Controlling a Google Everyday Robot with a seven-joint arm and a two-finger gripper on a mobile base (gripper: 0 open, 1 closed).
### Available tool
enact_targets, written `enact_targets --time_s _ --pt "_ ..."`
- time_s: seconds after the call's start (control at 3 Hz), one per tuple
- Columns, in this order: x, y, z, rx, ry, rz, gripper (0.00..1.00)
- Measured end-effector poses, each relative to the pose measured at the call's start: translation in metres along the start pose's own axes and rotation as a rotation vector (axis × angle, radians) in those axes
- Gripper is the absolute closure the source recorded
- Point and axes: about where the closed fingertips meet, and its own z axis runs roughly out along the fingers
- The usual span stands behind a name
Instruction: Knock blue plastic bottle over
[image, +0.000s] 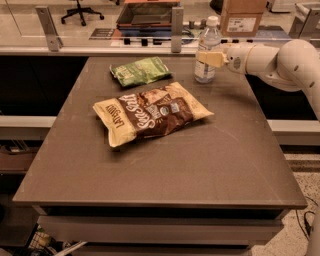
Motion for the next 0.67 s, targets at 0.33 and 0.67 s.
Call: enact_targets --time_s 0.33,0.67 --pt "0.0004 0.0021 0.003 -0.005 0.0 0.001 0.86" --pt "0.0008 0.0042 0.006 -0.01 0.001 0.001 1.0"
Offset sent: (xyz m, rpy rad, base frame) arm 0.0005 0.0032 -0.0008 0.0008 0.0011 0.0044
